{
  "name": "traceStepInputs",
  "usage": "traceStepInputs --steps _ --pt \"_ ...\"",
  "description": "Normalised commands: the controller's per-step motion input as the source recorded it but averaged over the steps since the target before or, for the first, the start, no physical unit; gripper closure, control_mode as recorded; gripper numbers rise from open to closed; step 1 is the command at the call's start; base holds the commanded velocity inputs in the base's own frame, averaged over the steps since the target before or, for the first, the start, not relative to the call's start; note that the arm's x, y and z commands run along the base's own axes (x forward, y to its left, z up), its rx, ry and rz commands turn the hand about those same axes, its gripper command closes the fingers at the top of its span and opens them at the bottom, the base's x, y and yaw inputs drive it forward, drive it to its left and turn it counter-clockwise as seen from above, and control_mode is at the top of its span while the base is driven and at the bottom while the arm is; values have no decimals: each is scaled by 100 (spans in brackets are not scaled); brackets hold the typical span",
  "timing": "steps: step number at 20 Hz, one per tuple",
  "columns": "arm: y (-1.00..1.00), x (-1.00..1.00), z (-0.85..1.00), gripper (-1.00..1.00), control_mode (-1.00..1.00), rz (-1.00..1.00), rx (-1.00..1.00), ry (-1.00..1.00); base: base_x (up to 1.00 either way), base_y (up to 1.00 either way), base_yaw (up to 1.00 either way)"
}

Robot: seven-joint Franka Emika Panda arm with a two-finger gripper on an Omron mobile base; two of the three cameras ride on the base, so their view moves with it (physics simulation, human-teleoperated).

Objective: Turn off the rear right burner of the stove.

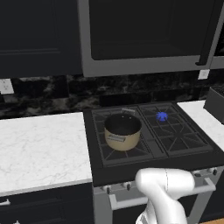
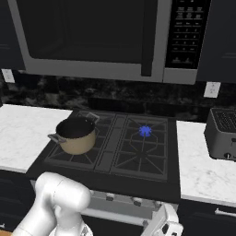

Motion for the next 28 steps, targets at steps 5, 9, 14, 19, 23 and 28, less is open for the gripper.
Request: traceStepInputs --steps 5,9,14,19,23,28 --pt "21 35 -57 -100 -100 0 4 -19 0 0 0" --pt "26 58 -47 -100 -100 0 0 -18 0 0 0" --pt "6 33 -37 -100 -100 0 -5 -19 0 0 0" --pt "0 33 -42 -100 -100 0 -10 -8 0 0 0" --pt "0 42 -41 -100 -100 0 -14 -5 0 0 0" --pt "0 21 -41 -100 -100 0 -7 -1 0 0 0"
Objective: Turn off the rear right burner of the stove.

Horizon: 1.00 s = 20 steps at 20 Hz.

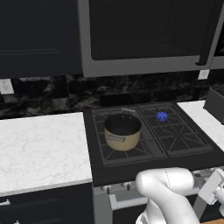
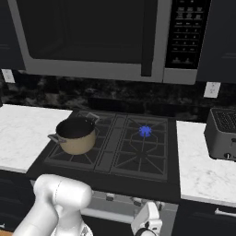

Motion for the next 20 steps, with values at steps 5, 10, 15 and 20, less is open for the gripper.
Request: traceStepInputs --steps 5,10,15,20 --pt "15 -2 -49 -100 -100 0 -18 -12 0 0 0" --pt "1 4 -7 -100 -100 0 -3 -4 0 0 0" --pt "0 6 -64 -100 -100 0 0 0 0 0 0" --pt "0 -3 -55 -100 -100 0 -5 -9 0 0 0"
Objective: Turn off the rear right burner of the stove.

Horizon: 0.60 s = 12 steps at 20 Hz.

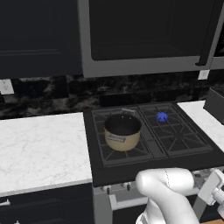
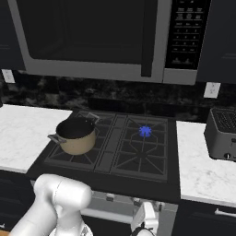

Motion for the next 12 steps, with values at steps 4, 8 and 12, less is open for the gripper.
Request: traceStepInputs --steps 4,8,12 --pt "0 -41 1 -100 -100 0 2 -15 0 0 0" --pt "0 -10 9 -100 -100 0 0 -2 0 0 0" --pt "0 0 -2 -100 -100 0 0 0 0 0 0"
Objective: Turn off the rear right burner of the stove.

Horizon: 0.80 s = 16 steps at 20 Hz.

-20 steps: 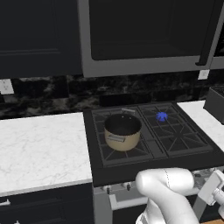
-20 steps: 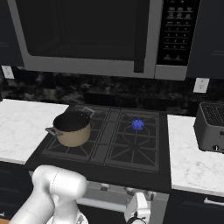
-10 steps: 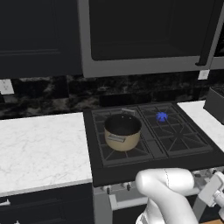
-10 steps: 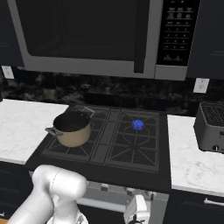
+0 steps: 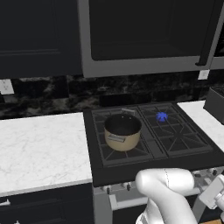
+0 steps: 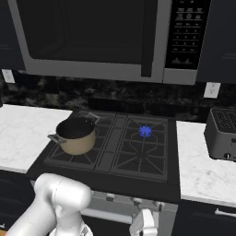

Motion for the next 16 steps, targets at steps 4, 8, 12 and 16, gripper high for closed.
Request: traceStepInputs --steps 4,8,12,16 --pt "0 16 -48 -100 -100 0 -6 -1 0 0 0" --pt "0 26 -66 -100 -100 0 -12 -4 0 0 0" --pt "-12 46 -26 -100 -100 -2 -4 -3 0 0 0" --pt "-39 35 15 -100 -100 0 11 1 0 0 0"
